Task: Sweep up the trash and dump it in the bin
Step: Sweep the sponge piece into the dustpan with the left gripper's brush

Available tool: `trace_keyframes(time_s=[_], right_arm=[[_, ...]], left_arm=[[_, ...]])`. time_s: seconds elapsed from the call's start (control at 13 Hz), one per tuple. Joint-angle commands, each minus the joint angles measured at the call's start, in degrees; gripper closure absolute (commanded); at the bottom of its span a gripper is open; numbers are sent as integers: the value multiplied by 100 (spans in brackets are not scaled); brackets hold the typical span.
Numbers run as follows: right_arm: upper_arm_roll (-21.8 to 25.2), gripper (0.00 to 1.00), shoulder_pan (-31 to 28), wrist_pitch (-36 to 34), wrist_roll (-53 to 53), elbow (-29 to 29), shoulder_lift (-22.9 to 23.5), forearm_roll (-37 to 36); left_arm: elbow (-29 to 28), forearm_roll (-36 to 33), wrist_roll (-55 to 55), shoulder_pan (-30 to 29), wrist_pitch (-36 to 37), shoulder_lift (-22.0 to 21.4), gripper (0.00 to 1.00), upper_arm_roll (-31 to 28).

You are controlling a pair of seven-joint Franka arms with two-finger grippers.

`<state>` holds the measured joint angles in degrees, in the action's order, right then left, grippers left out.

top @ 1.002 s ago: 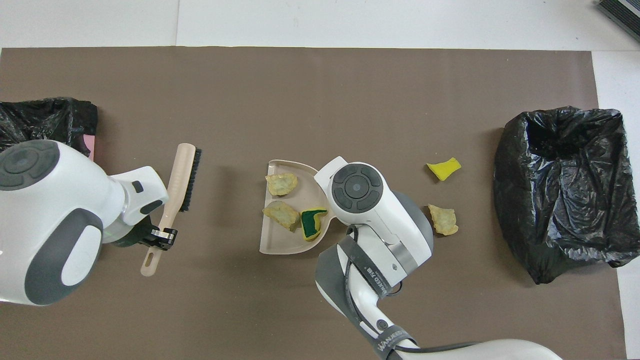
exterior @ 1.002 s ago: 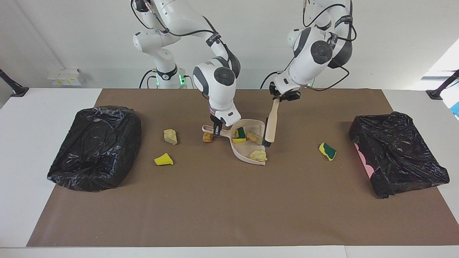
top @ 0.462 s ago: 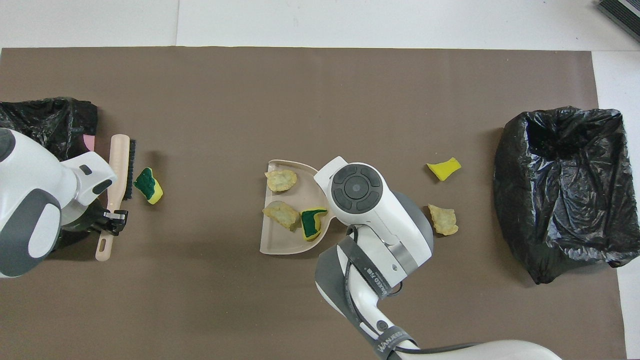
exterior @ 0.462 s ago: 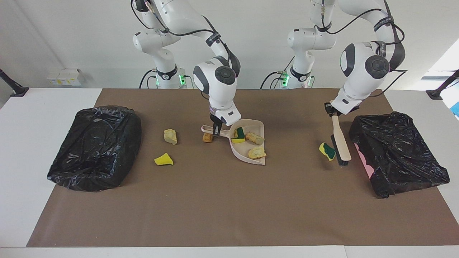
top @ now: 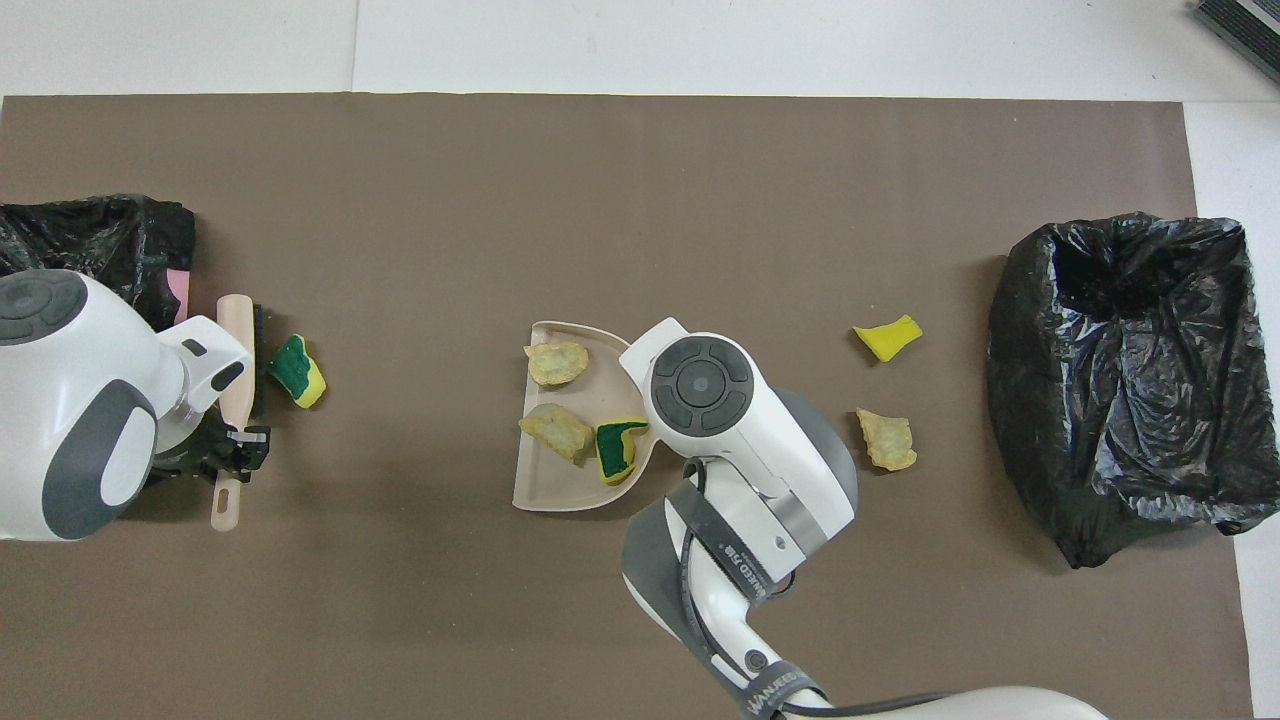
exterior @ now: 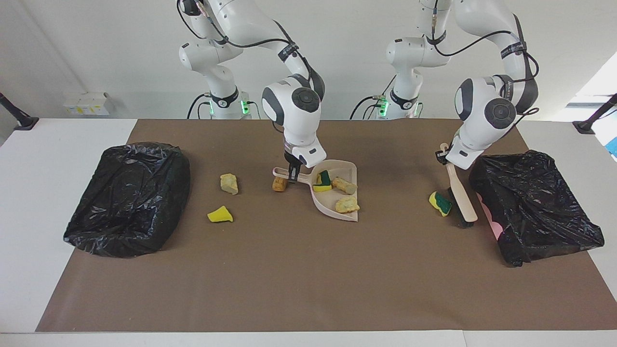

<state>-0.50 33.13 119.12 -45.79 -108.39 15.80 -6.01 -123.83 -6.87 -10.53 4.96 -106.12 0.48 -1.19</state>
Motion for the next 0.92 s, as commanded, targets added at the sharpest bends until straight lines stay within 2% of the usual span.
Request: trace_keyframes(time_s=[0.0, 0.23, 0.39, 0.85], right_arm=[[-29, 100, 18, 6, 176, 28, -51, -181], [-29, 100, 106, 137, 185, 81, 72, -164], [-29, 100, 97, 286, 194, 64, 90, -68], [-29, 100, 80, 305, 194, 2, 73, -58]], left_arm=[[-194, -121, -239, 153, -146, -170, 100, 66], [-379, 80, -152, 242, -234, -249, 100, 425], [-423, 885, 23, 259, -269, -267, 100, 663], [-581, 1802, 77, 251, -313, -452, 100, 2033]])
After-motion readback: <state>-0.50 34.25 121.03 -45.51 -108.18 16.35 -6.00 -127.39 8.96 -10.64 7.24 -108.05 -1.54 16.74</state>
